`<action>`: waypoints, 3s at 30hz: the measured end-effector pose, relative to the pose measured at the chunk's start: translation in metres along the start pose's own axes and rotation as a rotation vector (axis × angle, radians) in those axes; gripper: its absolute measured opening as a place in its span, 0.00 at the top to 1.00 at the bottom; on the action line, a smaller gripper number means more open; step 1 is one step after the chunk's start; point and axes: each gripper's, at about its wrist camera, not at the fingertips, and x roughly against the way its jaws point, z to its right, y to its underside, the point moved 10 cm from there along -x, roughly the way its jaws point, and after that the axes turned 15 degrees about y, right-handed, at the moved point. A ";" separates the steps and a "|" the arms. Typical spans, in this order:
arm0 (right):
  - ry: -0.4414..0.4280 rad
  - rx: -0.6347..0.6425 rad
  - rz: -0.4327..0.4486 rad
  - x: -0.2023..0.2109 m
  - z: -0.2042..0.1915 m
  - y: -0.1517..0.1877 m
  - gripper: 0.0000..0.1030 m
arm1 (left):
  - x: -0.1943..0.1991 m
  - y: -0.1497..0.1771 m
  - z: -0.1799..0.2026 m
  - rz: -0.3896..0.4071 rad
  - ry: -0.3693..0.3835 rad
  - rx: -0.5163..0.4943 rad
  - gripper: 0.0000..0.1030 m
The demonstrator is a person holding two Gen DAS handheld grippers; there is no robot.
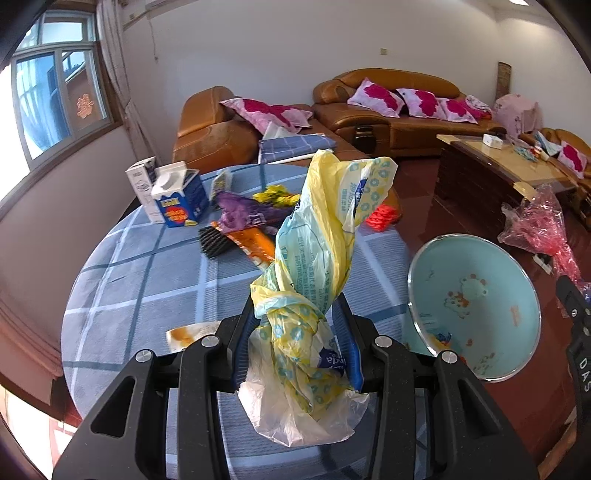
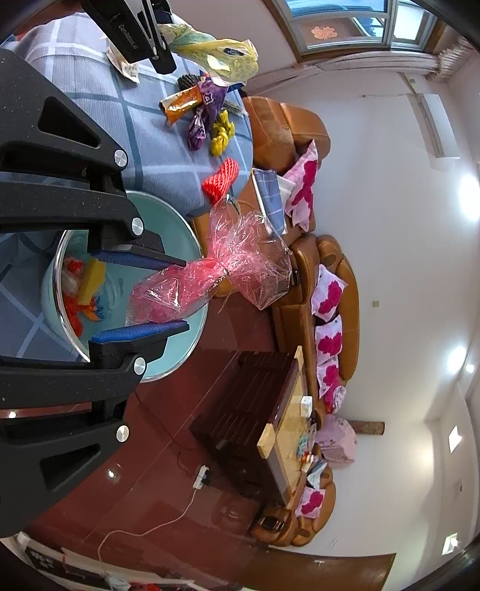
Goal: Collect trash
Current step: 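Drop the pink bag from the right gripper while the left releases the yellow bag into the bucket, then grasp the white-orange snack wrapper with the left gripper while the right grasps the red mesh net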
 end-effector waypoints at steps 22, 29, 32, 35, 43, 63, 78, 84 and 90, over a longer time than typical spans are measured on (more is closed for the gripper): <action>0.113 -0.024 -0.072 -0.049 0.031 0.014 0.73 | -0.046 -0.009 0.068 -0.059 0.104 -0.089 0.60; 0.110 -0.006 -0.137 -0.067 0.027 0.031 0.73 | -0.059 -0.006 0.076 -0.083 0.110 -0.104 0.60; 0.112 -0.003 -0.148 -0.071 0.028 0.035 0.73 | -0.065 -0.005 0.079 -0.094 0.114 -0.105 0.60; 0.108 -0.008 -0.173 -0.078 0.028 0.039 0.72 | -0.068 -0.002 0.080 -0.105 0.120 -0.100 0.60; 0.073 0.025 -0.201 -0.086 0.018 0.050 0.68 | -0.073 -0.002 0.079 -0.114 0.117 -0.105 0.60; 0.180 -0.175 -0.135 -0.071 0.078 0.018 0.62 | -0.076 -0.009 0.120 -0.101 0.150 -0.176 0.46; 0.159 -0.166 -0.120 -0.061 0.069 0.017 0.62 | -0.059 -0.018 0.098 -0.061 0.118 -0.152 0.29; 0.117 -0.128 -0.116 -0.057 0.055 0.017 0.62 | -0.054 -0.011 0.063 -0.070 0.086 -0.118 0.28; 0.064 -0.056 -0.102 -0.049 0.033 0.016 0.62 | -0.050 -0.002 0.020 -0.082 0.042 -0.078 0.27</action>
